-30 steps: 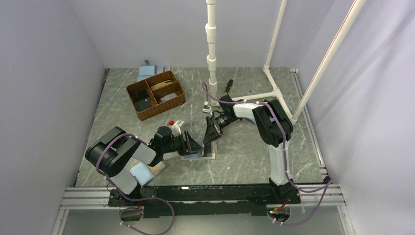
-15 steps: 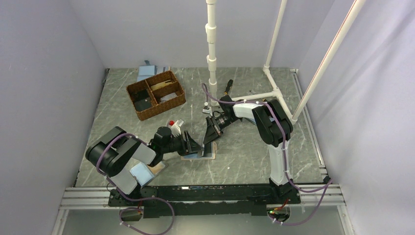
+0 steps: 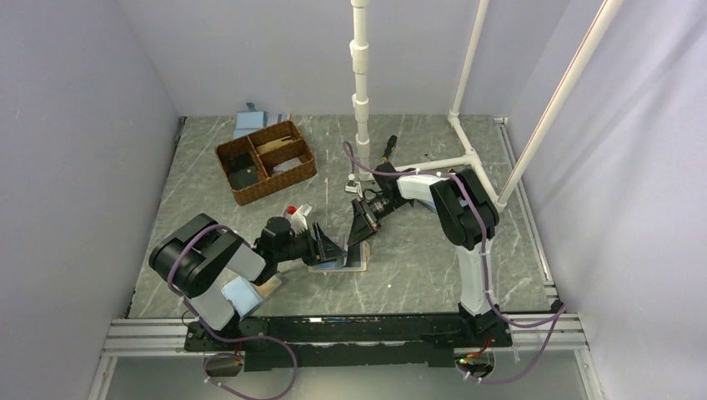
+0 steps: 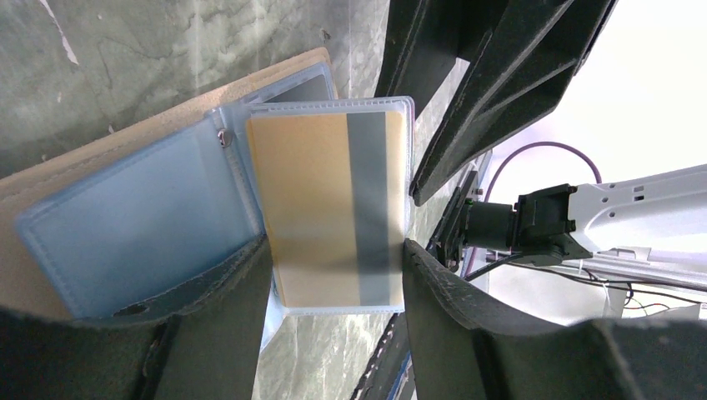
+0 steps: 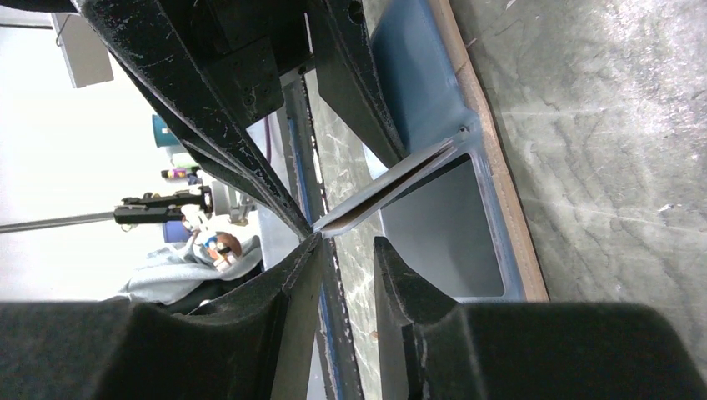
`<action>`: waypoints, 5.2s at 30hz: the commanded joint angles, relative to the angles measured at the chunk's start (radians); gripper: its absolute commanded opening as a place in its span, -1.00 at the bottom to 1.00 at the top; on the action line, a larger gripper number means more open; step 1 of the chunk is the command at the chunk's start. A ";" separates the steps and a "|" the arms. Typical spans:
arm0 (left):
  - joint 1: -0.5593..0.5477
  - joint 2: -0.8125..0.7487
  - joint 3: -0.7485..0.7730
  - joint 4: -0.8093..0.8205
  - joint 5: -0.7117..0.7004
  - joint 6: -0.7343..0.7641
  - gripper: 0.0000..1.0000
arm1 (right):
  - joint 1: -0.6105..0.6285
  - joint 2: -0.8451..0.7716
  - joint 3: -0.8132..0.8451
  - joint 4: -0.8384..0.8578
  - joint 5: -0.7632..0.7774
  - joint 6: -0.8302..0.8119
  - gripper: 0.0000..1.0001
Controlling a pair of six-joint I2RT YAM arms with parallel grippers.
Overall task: Take the credit cards out of the card holder
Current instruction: Remove the credit card from the card holder.
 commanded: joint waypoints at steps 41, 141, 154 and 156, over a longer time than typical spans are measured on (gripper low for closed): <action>0.007 -0.016 -0.056 -0.143 -0.026 0.010 0.21 | 0.007 -0.034 0.034 0.017 0.135 0.013 -0.36; 0.079 -0.562 -0.135 -0.582 -0.241 0.021 -1.00 | 0.135 -0.008 0.064 0.024 0.342 0.054 -0.61; 0.083 -0.718 -0.123 -0.420 -0.184 0.106 -1.00 | 0.116 -0.193 0.031 0.042 0.022 -0.037 -0.31; 0.083 -0.734 -0.118 -0.404 -0.178 0.104 -1.00 | 0.101 -0.184 0.029 0.046 -0.015 -0.024 -0.30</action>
